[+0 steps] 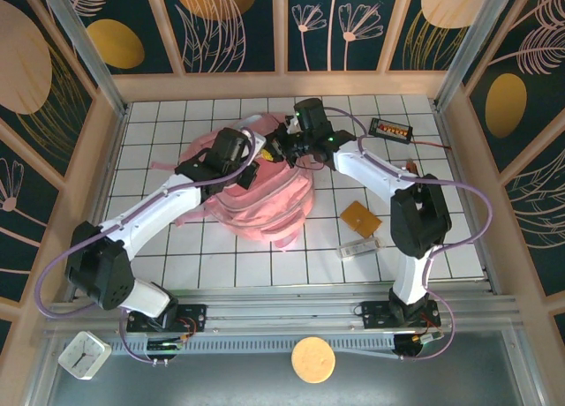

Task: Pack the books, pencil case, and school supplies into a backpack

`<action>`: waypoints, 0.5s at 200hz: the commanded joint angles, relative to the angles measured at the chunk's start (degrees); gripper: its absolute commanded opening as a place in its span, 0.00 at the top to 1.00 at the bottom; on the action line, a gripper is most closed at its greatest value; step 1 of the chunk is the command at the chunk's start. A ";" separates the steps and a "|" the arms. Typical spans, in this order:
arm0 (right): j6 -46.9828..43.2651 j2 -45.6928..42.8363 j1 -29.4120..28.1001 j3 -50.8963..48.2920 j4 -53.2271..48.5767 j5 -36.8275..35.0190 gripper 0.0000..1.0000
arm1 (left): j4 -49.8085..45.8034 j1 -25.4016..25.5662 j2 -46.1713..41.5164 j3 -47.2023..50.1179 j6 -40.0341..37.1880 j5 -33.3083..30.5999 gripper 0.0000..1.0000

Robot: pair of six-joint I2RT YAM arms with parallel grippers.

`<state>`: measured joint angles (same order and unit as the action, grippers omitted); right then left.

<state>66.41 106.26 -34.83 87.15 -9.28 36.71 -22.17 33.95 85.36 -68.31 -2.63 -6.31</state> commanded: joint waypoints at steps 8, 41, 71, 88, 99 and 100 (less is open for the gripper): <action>-3.87 -2.60 0.02 2.78 0.57 2.11 0.74 | -1.93 -1.00 2.14 -3.39 1.14 -1.00 1.00; -14.80 -11.07 2.67 0.34 -9.91 -5.76 0.28 | -2.87 -1.18 3.39 -4.36 2.19 0.47 1.00; -21.99 -24.59 7.01 -8.51 -16.83 -12.94 0.01 | -2.69 -2.52 3.49 -4.51 4.01 4.35 1.00; -30.84 -31.72 8.16 -11.68 -24.25 -21.13 0.01 | -4.50 -2.89 4.01 -6.28 4.96 7.18 1.00; -38.44 -34.78 8.34 -14.31 -29.40 -27.23 0.01 | -5.30 -2.91 4.11 -7.07 5.66 8.19 1.00; -39.11 -34.97 8.45 -14.57 -29.93 -27.62 0.01 | -5.36 -2.96 4.11 -7.13 5.68 8.26 1.00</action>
<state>44.07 77.67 -26.76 77.19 -26.57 22.46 -25.89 31.83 88.90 -72.12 0.56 -2.28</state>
